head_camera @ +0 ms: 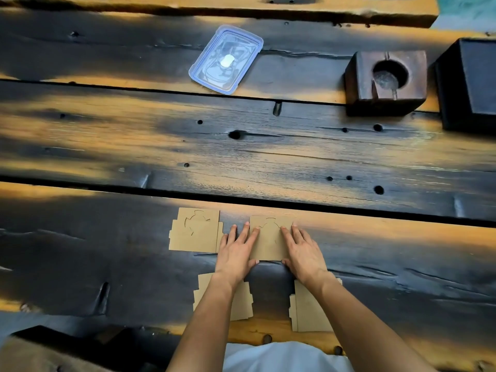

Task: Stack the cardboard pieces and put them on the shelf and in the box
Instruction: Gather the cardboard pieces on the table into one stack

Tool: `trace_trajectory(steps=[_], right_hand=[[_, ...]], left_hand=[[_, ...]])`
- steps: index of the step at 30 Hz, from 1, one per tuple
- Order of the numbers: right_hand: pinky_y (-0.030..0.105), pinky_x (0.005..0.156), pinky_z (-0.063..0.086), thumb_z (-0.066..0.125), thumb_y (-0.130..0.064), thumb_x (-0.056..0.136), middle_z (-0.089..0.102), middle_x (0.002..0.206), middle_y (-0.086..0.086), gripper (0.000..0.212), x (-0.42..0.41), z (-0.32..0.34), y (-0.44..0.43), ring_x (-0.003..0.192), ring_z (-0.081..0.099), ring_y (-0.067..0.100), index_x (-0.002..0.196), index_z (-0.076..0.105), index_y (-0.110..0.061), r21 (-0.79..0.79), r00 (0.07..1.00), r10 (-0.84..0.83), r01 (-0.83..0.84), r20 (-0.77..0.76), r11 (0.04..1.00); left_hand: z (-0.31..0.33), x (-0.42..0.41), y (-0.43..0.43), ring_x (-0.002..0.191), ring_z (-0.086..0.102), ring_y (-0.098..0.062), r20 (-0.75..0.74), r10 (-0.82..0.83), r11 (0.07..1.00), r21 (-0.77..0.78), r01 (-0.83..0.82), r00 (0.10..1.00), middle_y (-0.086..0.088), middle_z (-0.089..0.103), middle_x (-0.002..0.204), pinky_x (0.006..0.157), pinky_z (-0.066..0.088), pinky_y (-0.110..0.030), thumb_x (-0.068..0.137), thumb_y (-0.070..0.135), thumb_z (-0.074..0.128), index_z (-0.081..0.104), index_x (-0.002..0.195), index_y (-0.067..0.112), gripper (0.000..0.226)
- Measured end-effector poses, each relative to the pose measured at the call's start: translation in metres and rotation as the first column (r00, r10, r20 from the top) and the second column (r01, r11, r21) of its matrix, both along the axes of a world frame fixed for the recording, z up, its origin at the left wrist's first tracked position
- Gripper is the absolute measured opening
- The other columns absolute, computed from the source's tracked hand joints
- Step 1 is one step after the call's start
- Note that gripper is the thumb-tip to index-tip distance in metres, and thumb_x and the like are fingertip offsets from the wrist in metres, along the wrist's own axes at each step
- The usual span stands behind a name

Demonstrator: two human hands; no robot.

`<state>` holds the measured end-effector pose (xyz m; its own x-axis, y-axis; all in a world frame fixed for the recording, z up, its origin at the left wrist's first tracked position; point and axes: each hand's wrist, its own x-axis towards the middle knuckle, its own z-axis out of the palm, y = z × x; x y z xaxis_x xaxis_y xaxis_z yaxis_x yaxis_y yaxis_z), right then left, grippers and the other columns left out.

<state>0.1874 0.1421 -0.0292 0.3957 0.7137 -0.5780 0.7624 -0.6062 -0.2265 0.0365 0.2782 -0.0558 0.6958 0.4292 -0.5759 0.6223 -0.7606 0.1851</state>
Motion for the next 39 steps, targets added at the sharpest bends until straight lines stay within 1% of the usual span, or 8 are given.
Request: trace_trajectory(steps=[3, 5, 7, 12, 17, 23, 33, 39], right_hand=[[0.043, 0.125, 0.019, 0.056, -0.030, 0.102, 0.013, 0.168, 0.018, 0.081, -0.003, 0.003, 0.001, 0.155, 0.014, 0.034, 0.162, 0.002, -0.019, 0.010, 1.000, -0.004, 0.004, 0.004, 1.000], [0.043, 0.126, 0.019, 0.063, -0.037, 0.098, 0.013, 0.168, 0.017, 0.091, -0.005, 0.006, 0.000, 0.155, 0.014, 0.033, 0.162, 0.001, -0.020, 0.006, 1.000, 0.006, -0.006, 0.004, 1.000], [0.043, 0.125, 0.020, 0.068, -0.036, 0.095, 0.012, 0.168, 0.015, 0.097, -0.007, 0.008, -0.003, 0.155, 0.013, 0.033, 0.162, 0.000, -0.020, 0.014, 1.000, 0.018, -0.018, 0.018, 1.000], [0.041, 0.123, 0.026, 0.069, -0.032, 0.094, 0.023, 0.162, 0.015, 0.096, -0.011, 0.008, -0.009, 0.148, 0.025, 0.034, 0.162, 0.003, -0.019, 0.020, 0.999, 0.021, -0.022, 0.039, 1.000], [0.040, 0.119, 0.031, 0.074, -0.037, 0.090, 0.030, 0.155, 0.013, 0.102, -0.015, 0.014, -0.020, 0.141, 0.034, 0.033, 0.161, 0.003, -0.020, 0.012, 0.999, -0.018, 0.017, 0.038, 1.000], [0.039, 0.117, 0.033, 0.074, -0.041, 0.088, 0.033, 0.150, 0.012, 0.102, -0.014, 0.020, -0.032, 0.137, 0.037, 0.032, 0.161, 0.006, -0.019, 0.036, 0.998, -0.041, 0.040, 0.053, 0.999], [0.039, 0.113, 0.034, 0.075, -0.046, 0.085, 0.037, 0.146, 0.009, 0.103, -0.005, 0.034, -0.087, 0.135, 0.039, 0.030, 0.160, 0.010, -0.018, 0.066, 0.996, -0.006, 0.000, 0.090, 0.998], [0.039, 0.113, 0.034, 0.078, -0.048, 0.082, 0.039, 0.145, 0.007, 0.104, 0.002, 0.031, -0.125, 0.134, 0.040, 0.029, 0.158, 0.013, -0.019, 0.057, 0.995, 0.036, -0.042, 0.088, 0.998]], left_hand=[[0.003, 0.000, 0.003, 0.163, 0.008, -0.034, 0.002, -0.061, 0.998, 0.017, 0.061, 0.998, -0.004, 0.009, 0.178, 0.131, 0.012, -0.049, 0.103, 0.047, 0.061, 0.007, 0.168, 0.030, 0.086], [0.005, -0.001, 0.007, 0.163, 0.009, -0.034, 0.005, -0.100, 0.995, 0.028, 0.100, 0.995, -0.005, 0.011, 0.178, 0.130, 0.013, -0.050, 0.104, 0.047, 0.059, 0.008, 0.168, 0.029, 0.084], [0.007, -0.004, 0.010, 0.163, 0.009, -0.034, 0.009, -0.125, 0.991, 0.040, 0.125, 0.992, -0.006, 0.013, 0.177, 0.130, 0.012, -0.050, 0.104, 0.048, 0.057, 0.008, 0.168, 0.028, 0.083], [0.009, -0.012, 0.009, 0.162, 0.012, -0.034, 0.017, -0.178, 0.984, 0.034, 0.177, 0.984, -0.008, 0.016, 0.176, 0.130, 0.012, -0.050, 0.104, 0.051, 0.055, 0.009, 0.168, 0.027, 0.082], [0.016, -0.016, 0.005, 0.161, 0.014, -0.034, 0.039, -0.219, 0.975, 0.036, 0.218, 0.975, -0.007, 0.020, 0.175, 0.130, 0.013, -0.051, 0.103, 0.049, 0.058, 0.013, 0.167, 0.026, 0.081], [0.028, -0.010, -0.001, 0.160, 0.016, -0.033, 0.070, -0.249, 0.968, 0.058, 0.245, 0.966, -0.007, 0.022, 0.174, 0.129, 0.015, -0.050, 0.102, 0.048, 0.060, 0.018, 0.166, 0.024, 0.080], [0.041, -0.010, -0.065, 0.160, 0.016, -0.034, 0.069, -0.198, 0.979, 0.068, 0.193, 0.978, -0.007, 0.022, 0.174, 0.129, 0.015, -0.052, 0.102, 0.049, 0.060, 0.023, 0.163, 0.025, 0.075], [0.048, -0.009, -0.110, 0.161, 0.017, -0.033, 0.055, -0.155, 0.988, 0.035, 0.153, 0.986, -0.008, 0.020, 0.175, 0.129, 0.017, -0.050, 0.102, 0.047, 0.061, 0.035, 0.154, 0.022, 0.063]])
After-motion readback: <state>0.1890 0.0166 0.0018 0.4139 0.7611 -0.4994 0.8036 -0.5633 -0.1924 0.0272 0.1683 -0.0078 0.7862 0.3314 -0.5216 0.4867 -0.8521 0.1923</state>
